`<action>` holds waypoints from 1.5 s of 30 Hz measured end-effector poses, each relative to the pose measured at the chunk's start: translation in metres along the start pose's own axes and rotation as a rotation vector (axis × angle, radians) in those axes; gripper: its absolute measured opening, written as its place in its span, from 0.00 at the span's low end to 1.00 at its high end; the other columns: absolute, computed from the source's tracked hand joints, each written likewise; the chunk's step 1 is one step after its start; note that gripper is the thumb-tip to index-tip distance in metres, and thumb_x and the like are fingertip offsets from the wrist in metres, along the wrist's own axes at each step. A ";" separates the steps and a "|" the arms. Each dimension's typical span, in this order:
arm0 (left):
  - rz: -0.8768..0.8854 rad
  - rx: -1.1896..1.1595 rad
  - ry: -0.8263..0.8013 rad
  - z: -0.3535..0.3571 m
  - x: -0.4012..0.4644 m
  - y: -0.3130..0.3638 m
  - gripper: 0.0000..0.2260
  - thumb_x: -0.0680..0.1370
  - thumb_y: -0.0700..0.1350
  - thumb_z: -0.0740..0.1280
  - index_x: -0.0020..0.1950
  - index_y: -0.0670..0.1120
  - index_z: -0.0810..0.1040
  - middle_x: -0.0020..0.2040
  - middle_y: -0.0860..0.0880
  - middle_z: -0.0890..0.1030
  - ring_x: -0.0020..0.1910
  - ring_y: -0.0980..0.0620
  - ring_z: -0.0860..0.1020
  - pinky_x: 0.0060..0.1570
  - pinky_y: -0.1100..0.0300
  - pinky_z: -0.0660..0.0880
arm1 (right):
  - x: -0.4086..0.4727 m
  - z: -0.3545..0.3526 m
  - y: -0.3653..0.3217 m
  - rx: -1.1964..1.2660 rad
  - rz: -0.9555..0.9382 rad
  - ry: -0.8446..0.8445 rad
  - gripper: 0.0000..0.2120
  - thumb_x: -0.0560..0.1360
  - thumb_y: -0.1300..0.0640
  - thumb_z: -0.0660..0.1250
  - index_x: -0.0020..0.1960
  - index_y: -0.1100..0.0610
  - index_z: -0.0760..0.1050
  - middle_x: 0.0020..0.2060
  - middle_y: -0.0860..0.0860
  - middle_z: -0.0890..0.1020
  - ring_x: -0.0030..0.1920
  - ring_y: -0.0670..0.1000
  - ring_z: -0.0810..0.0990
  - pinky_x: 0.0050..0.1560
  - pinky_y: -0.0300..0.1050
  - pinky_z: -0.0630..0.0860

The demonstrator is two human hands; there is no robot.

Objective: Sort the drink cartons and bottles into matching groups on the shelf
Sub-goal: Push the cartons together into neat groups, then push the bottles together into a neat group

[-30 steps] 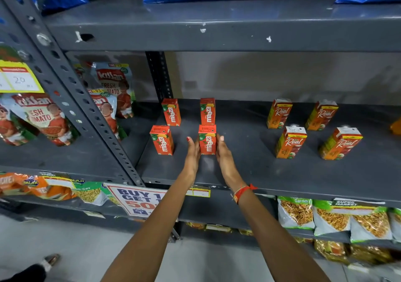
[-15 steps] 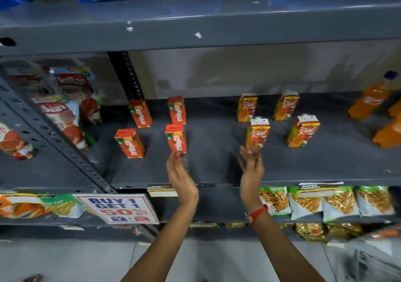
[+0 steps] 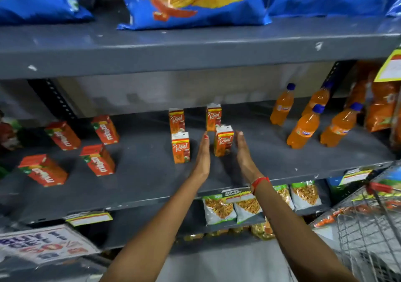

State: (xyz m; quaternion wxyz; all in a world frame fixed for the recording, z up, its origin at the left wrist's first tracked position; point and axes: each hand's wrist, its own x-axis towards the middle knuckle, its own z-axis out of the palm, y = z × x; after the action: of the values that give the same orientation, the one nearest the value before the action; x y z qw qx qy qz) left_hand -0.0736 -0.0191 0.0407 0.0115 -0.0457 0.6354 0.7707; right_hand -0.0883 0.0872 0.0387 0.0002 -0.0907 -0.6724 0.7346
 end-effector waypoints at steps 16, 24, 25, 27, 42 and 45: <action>-0.079 -0.074 -0.120 0.027 0.001 -0.009 0.26 0.80 0.55 0.36 0.73 0.47 0.55 0.73 0.46 0.63 0.62 0.58 0.64 0.62 0.63 0.59 | -0.007 -0.017 -0.004 -0.055 0.049 -0.217 0.24 0.81 0.46 0.41 0.71 0.55 0.61 0.65 0.55 0.72 0.59 0.45 0.70 0.54 0.32 0.66; -0.082 -0.085 -0.116 0.029 0.000 -0.009 0.26 0.80 0.55 0.37 0.73 0.47 0.55 0.73 0.46 0.63 0.63 0.57 0.65 0.62 0.62 0.60 | -0.004 -0.014 -0.005 -0.019 0.063 -0.172 0.25 0.80 0.45 0.42 0.71 0.55 0.61 0.67 0.56 0.71 0.62 0.47 0.70 0.62 0.40 0.63; -0.073 -0.077 -0.102 0.030 -0.001 -0.008 0.25 0.80 0.55 0.37 0.73 0.46 0.56 0.72 0.45 0.63 0.63 0.57 0.65 0.62 0.63 0.60 | -0.003 -0.016 -0.001 -0.024 0.051 -0.164 0.25 0.80 0.44 0.42 0.72 0.54 0.60 0.68 0.55 0.71 0.63 0.47 0.70 0.64 0.41 0.63; -0.036 -0.064 0.075 0.035 -0.005 -0.009 0.23 0.81 0.53 0.44 0.72 0.44 0.60 0.71 0.45 0.65 0.65 0.56 0.64 0.61 0.63 0.59 | -0.002 -0.022 0.005 -0.035 0.046 -0.110 0.26 0.79 0.41 0.44 0.73 0.51 0.59 0.71 0.53 0.68 0.69 0.49 0.67 0.71 0.48 0.60; 0.416 0.166 0.187 0.188 -0.012 -0.046 0.17 0.76 0.52 0.56 0.58 0.43 0.72 0.50 0.57 0.70 0.50 0.67 0.70 0.50 0.76 0.64 | 0.031 -0.199 -0.004 0.156 -0.088 0.632 0.10 0.79 0.55 0.56 0.59 0.55 0.68 0.54 0.57 0.73 0.55 0.56 0.72 0.55 0.52 0.69; 0.174 0.083 0.056 0.225 0.018 -0.034 0.16 0.80 0.46 0.55 0.67 0.44 0.66 0.65 0.49 0.69 0.64 0.54 0.67 0.62 0.63 0.63 | 0.040 -0.215 -0.020 0.029 -0.088 0.460 0.20 0.81 0.51 0.52 0.71 0.57 0.60 0.69 0.56 0.68 0.69 0.55 0.66 0.66 0.48 0.62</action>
State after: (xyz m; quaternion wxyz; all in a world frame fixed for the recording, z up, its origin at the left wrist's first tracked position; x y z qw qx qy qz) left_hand -0.1016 0.2077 0.0486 -0.0714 -0.0114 0.6684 0.7403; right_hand -0.1010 0.3064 0.0359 0.1868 -0.2265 -0.6475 0.7033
